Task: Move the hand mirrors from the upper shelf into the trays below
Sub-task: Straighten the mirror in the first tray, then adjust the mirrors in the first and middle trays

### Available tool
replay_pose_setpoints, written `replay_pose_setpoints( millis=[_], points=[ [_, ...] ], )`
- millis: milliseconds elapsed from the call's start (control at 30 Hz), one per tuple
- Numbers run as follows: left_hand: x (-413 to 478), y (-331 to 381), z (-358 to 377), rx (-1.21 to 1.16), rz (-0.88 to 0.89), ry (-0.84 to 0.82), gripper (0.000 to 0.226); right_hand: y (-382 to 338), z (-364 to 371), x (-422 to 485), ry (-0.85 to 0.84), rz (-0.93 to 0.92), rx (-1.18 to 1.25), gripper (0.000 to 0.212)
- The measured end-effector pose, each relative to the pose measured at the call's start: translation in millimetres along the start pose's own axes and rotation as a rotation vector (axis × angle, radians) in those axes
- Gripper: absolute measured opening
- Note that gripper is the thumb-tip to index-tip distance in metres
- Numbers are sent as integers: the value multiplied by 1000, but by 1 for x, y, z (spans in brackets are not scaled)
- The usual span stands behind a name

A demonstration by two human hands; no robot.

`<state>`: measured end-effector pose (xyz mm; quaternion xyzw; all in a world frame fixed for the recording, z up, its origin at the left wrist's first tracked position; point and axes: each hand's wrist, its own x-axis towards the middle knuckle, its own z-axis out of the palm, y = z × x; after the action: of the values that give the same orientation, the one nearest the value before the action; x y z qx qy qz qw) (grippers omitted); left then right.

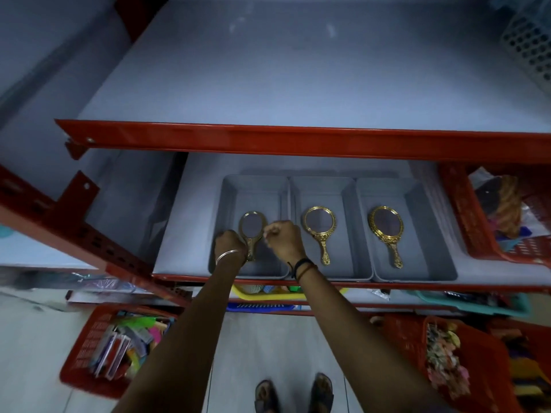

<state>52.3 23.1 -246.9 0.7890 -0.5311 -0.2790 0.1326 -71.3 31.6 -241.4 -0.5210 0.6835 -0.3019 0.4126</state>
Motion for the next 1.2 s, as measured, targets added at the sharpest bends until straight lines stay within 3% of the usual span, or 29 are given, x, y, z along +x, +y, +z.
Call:
replay_pose_setpoints(
  millis=[167, 400, 933, 1200],
  points=[
    [7, -9, 5, -30, -26, -112, 28, 7, 39, 8, -62, 133, -192, 22],
    [18, -16, 12, -148, -71, -123, 24, 13, 54, 14, -8, 269, -151, 22],
    [12, -11, 6, -150, -45, -111, 24, 13, 54, 10, 30, 222, -157, 19],
    [10, 11, -5, -268, 10, 69, 26, -2, -21, 3, 146, 62, 266, 14]
  ],
)
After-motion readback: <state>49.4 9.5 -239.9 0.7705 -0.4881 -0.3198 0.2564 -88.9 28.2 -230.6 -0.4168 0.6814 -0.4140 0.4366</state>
